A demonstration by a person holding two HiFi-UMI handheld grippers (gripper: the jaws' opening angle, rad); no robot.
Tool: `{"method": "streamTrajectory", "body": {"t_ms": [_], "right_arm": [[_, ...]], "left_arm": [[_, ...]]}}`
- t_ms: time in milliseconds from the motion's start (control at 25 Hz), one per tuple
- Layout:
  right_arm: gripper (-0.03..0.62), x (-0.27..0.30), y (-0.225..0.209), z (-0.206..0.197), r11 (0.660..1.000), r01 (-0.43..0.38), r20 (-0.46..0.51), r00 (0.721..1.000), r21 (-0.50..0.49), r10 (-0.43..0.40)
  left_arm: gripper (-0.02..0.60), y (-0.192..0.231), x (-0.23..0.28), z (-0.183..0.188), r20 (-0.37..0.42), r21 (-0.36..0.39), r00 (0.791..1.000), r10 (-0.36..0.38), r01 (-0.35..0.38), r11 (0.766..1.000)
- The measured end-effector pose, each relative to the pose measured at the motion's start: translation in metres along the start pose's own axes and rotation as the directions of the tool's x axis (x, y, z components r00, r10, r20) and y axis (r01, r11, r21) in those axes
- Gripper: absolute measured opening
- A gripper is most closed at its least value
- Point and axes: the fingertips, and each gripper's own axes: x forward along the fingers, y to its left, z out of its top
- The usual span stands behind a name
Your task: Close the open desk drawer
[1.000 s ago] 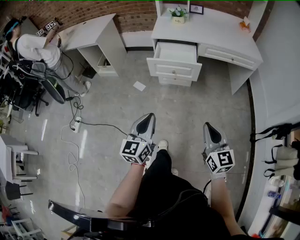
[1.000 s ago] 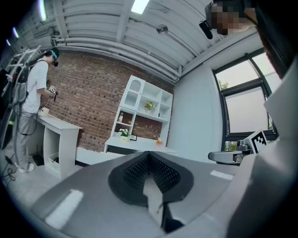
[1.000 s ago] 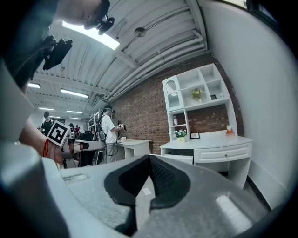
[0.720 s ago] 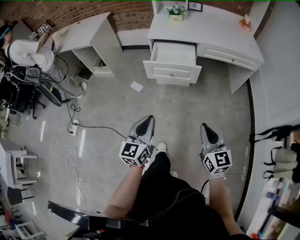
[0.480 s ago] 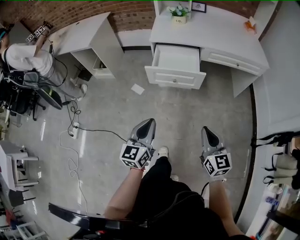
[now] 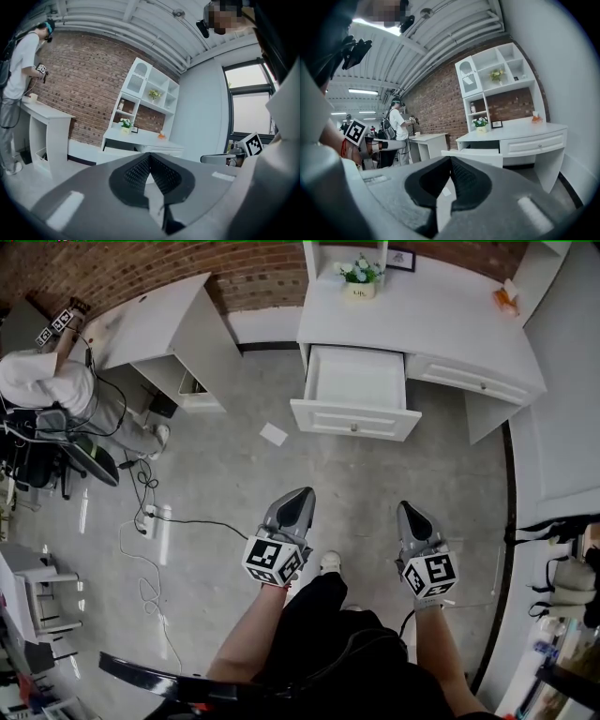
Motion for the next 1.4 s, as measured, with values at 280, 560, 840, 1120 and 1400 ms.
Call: {"method": "streamTrajectory", "body": {"t_ms": [280,560,840,1120,1400], "right_arm": [[0.002,0.034,-0.004,0.001,1.0,0.026,-0.003,1.0,0.018,-0.026],[0.002,0.058,-0.015,-0.012,0.999,0.037,0.005,0.999,0.039,-0.037],[0.002,0.105,-0.038,-0.033,0.998,0.032,0.011,0.999,0.062,-0.033],[0.002,0.161,-0.05,-0.058,0.997,0.019,-0.015,1.0,0.073,-0.018],[0.002,0.208,-0.072,-0.079,0.993,0.052,-0.048,0.998,0.107,-0.047]], "left_arm": [[0.005,0.008,0.029,0.001,-0.02,0.012,0.992,-0.128,0.128,0.992],[0.003,0.026,0.052,-0.02,-0.041,-0.012,0.993,-0.113,0.112,0.994],[0.003,0.048,0.092,-0.043,-0.037,-0.056,0.995,-0.094,0.092,0.994],[0.003,0.067,0.13,-0.058,-0.041,-0.053,0.995,-0.096,0.094,0.994],[0.003,0.092,0.168,-0.076,-0.045,-0.062,0.997,-0.067,0.064,0.996]]}}
